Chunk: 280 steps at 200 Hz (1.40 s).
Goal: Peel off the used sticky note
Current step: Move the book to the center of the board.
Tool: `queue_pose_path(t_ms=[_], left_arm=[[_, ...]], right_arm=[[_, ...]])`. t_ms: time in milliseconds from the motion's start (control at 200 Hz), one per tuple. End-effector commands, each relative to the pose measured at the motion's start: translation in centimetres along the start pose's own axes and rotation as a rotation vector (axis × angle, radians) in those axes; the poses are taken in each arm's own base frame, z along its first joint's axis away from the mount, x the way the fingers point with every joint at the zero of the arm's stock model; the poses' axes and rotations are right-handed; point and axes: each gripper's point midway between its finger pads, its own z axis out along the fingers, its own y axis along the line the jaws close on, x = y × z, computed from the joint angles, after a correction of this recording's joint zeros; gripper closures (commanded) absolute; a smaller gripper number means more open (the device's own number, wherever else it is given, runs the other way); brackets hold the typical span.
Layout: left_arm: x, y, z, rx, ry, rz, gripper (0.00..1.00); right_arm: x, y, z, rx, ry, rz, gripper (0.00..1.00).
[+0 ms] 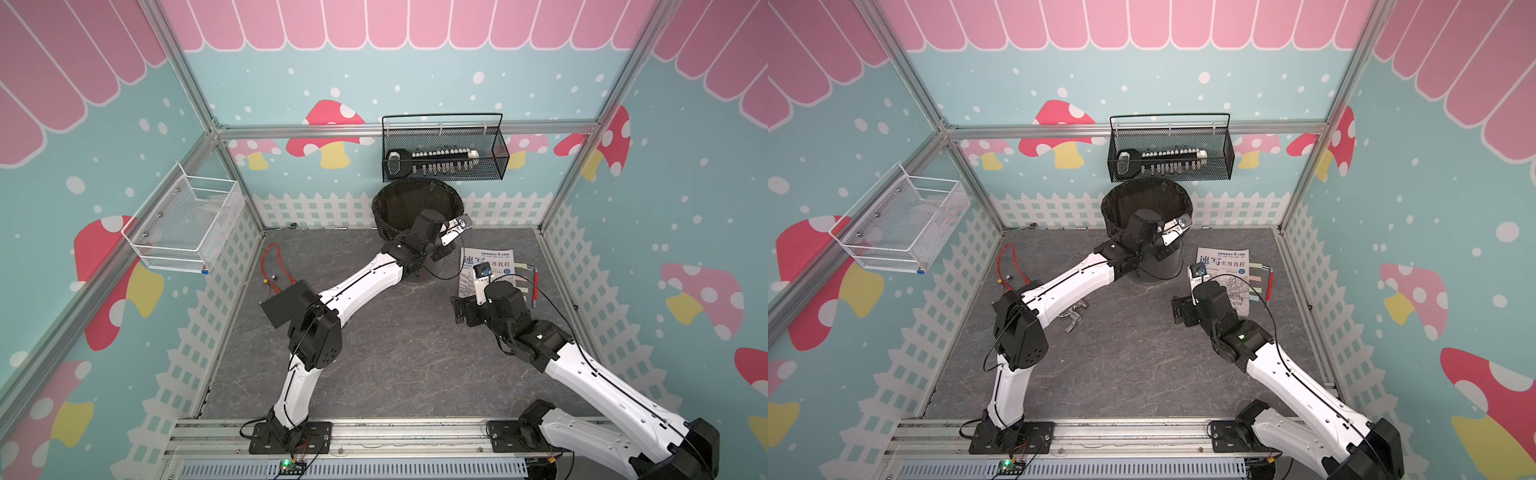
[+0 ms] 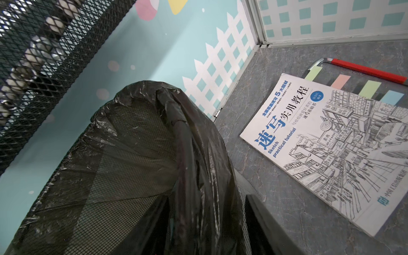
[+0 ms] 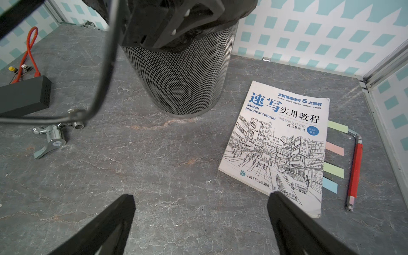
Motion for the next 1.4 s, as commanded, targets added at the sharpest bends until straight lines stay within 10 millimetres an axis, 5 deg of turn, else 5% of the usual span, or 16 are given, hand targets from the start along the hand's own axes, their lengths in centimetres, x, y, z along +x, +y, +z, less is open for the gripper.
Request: queue_pose_path(t_ms=[0, 65, 455, 630, 750, 876, 981, 1091, 1151, 1236, 1311, 1396], left_arm=[[-2.9, 3.2, -1.1, -0.115, -0.063, 0.003, 0.33], [-3.3, 3.5, -1.4, -0.12, -0.075, -0.002, 0.02], [-9.3, 7.8, -5.0, -0.242, -0.231, -0.007, 0.01], [-14.0, 9.6, -11.5, -0.286, -0.344, -0.044, 0.01], [-14.7, 9.6, -17.4, -0.297, -0.376, -0.163, 0.01], [-11.3, 4.6, -21.3, -0.176, -0.384, -0.351, 0.01], [-5.2, -3.4, -22.4, -0.008, -0.352, -0.458, 0.03], [0.3, -9.1, -23.2, 0.145, -0.293, -0.619, 0.1], [3.0, -11.4, -23.3, 0.202, -0.24, -0.676, 0.25], [6.3, -13.5, -23.4, 0.225, -0.172, -0.737, 0.66], [8.3, -14.8, -23.4, 0.245, -0.136, -0.778, 0.99], [9.8, -15.5, -23.3, 0.244, -0.112, -0.81, 1.0]], right_arm=[[0.4, -0.1, 0.1, -0.004, 0.005, -0.007, 0.0], [0.5, 0.1, 0.1, -0.013, 0.005, -0.008, 0.01], [1.7, 0.4, 0.4, -0.034, 0.027, -0.013, 0.0], [2.3, -0.8, 0.3, 0.009, 0.032, 0.005, 0.0], [3.4, -4.2, 1.1, 0.092, 0.063, 0.063, 0.0], [4.2, -9.0, 2.9, 0.165, 0.084, 0.114, 0.0], [3.8, -12.3, 5.5, 0.179, 0.112, 0.164, 0.02], [2.3, -15.7, 8.9, 0.184, 0.117, 0.231, 0.1], [1.0, -17.4, 11.1, 0.192, 0.115, 0.249, 0.18], [-0.7, -19.4, 14.4, 0.205, 0.123, 0.253, 0.34], [-2.1, -20.9, 17.4, 0.21, 0.128, 0.247, 0.65], [-2.2, -22.1, 21.3, 0.199, 0.172, 0.251, 0.92]])
